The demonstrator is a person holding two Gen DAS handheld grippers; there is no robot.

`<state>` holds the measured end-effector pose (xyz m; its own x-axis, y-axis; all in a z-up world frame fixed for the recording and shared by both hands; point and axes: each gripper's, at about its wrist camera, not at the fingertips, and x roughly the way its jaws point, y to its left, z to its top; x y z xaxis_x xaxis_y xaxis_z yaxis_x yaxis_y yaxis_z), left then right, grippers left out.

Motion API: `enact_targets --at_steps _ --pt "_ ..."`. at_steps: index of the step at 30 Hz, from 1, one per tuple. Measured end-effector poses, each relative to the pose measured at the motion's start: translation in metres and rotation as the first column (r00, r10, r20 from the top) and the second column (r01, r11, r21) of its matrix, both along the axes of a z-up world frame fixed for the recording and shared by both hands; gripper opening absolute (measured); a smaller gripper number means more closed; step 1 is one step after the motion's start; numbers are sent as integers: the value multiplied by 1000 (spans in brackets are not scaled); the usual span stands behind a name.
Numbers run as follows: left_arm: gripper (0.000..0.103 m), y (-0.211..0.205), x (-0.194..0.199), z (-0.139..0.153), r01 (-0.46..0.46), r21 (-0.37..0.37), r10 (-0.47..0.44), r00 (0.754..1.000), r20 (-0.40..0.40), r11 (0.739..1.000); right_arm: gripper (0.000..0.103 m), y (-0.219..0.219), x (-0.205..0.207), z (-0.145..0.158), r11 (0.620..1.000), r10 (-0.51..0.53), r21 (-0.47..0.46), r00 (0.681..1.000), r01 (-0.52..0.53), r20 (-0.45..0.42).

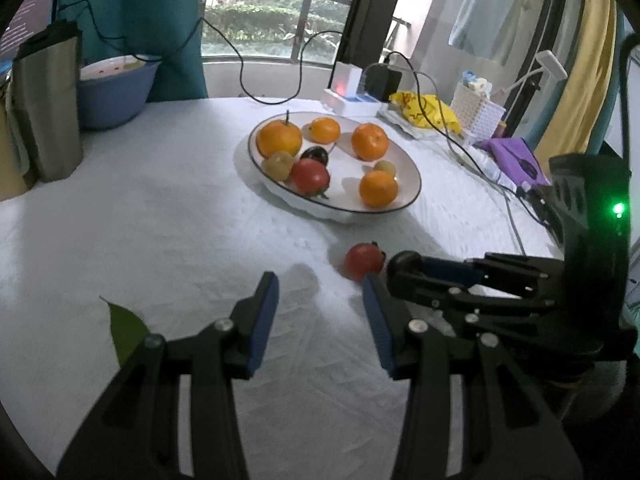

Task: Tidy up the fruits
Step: 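Move back and grasp the other dark plum with the right gripper, then grasp the red tomato with left gripper while right gripper holds the plum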

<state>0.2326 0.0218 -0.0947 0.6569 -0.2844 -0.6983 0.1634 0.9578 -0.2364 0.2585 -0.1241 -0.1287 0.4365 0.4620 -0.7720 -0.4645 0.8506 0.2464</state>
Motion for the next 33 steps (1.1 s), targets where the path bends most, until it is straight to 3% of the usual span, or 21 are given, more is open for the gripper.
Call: enact_targets --at_steps 16,22,29,32,33 --pt "45 -35 22 -6 51 53 -50 998 -26 997 30 -37 8 10 997 -51 51 998 50 22" --pt "45 -49 35 -11 54 142 -49 998 -35 988 30 -46 15 10 996 -63 70 998 62 15" --pt "45 -56 43 -18 69 164 -61 997 -53 984 30 -53 20 13 994 -75 86 997 73 21" --pt "43 -57 44 -20 79 165 -70 996 -60 983 30 -56 22 13 993 -83 90 996 80 22" --pt "36 -58 44 -20 82 168 -73 996 -57 982 30 -57 22 14 993 -84 90 996 82 22"
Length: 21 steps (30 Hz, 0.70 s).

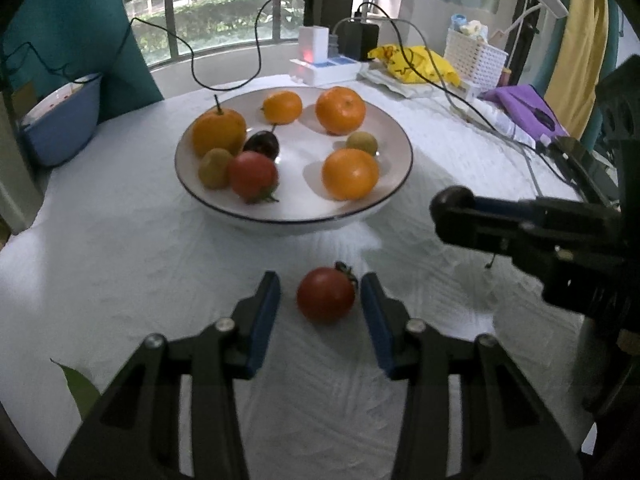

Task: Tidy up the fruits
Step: 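Grasp the red tomato with left gripper while right gripper holds the plum, then carry the tomato and plum over the white plate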

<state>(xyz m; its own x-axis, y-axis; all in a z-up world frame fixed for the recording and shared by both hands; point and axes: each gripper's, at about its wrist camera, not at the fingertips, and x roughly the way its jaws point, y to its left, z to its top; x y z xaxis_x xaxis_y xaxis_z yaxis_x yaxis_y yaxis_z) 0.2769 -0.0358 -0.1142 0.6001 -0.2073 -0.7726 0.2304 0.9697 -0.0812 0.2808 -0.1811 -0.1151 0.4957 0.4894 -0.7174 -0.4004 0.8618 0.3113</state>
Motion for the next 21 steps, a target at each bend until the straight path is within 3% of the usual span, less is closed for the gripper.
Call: enact_targets --at_steps 3,21 --pt "29 0 0 1 10 -7 -10 1000 2 1000 30 -1 2 1 1000 -2 0 1000 2 2" --pt "29 13 9 32 5 -75 1 997 73 997 30 8 26 24 1000 10 -22 998 -9 60"
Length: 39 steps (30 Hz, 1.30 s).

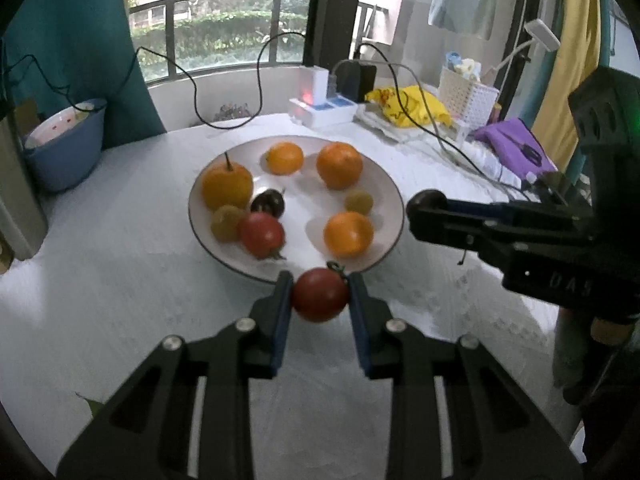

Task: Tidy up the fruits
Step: 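Carry the tomato and plum over the white plate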

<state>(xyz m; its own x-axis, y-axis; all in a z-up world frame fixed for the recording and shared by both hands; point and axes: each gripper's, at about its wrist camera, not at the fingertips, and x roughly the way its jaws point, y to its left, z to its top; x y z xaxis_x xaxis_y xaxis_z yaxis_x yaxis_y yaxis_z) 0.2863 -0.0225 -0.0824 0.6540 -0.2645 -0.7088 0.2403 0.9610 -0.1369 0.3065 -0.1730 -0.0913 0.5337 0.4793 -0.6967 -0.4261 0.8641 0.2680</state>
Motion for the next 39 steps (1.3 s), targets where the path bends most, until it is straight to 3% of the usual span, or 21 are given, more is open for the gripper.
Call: enact_targets --at_steps 23,39 --pt "29 5 58 0 4 -27 -4 1000 12 1000 30 28 54 0 999 43 -4 999 -43 13" --pt "30 5 74 -8 4 -60 -5 1000 -13 998 30 49 81 -14 998 58 18 998 -58 -12"
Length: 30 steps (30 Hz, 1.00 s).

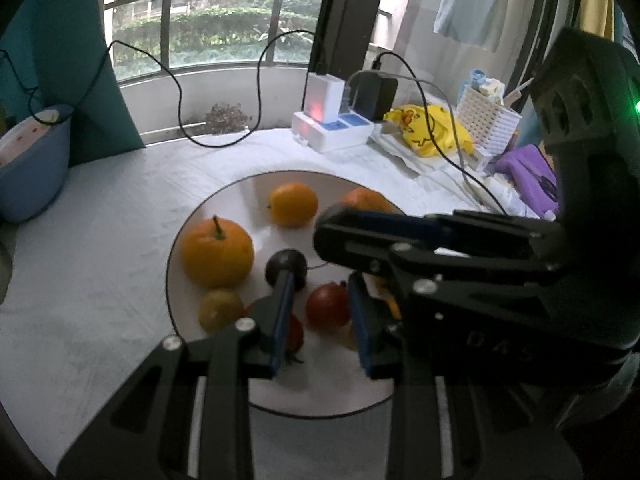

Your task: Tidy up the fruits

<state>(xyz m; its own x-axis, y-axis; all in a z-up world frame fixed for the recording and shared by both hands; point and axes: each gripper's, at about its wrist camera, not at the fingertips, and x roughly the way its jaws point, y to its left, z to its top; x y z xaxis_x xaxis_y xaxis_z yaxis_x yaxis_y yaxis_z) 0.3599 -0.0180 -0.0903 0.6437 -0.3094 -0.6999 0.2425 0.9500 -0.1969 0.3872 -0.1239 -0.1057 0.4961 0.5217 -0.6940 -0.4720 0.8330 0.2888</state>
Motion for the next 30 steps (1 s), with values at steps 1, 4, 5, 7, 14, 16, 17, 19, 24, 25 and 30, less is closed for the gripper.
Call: enact_targets --at_steps 1,4,5,7,14,16,17,19,24,25,30 --pt "30 0 0 0 -1 -2 1 1000 -1 1000 30 0 0 0 1000 -2 0 1000 2 1" --pt "31 1 -1 1 -8 -3 8 1000 -2 1000 30 -2 -1 2 1000 -13 -4 1000 13 5" --pt "32 2 -2 1 -12 -2 12 1000 -2 1000 30 -2 -1 2 1000 -16 -4 1000 16 6" --pt "37 2 -5 3 -17 -4 17 1000 2 1000 31 -3 -3 4 1000 -21 -6 1000 21 8" --pt "46 2 -18 15 -29 -9 29 999 26 1000 31 -8 -15 16 999 -33 -7 999 33 31" --pt "46 3 -24 18 -33 -7 33 999 32 999 31 -10 -20 20 999 -35 -5 999 35 37" --pt "46 4 -26 19 -36 -7 36 999 33 999 31 -10 -22 21 999 -36 -5 999 36 41" --pt "46 5 -30 21 -42 -6 42 998 35 999 31 -11 -28 26 999 -37 -6 998 37 50" --pt "46 10 -45 28 -65 -11 66 997 46 998 31 -12 -41 33 999 -35 -8 997 36 65" --pt "46 10 -47 29 -68 -12 68 996 48 998 31 -12 -44 35 999 -36 -11 997 37 69" --pt "46 13 -61 35 -80 -11 81 995 62 997 31 -15 -59 42 999 -37 -14 996 39 83"
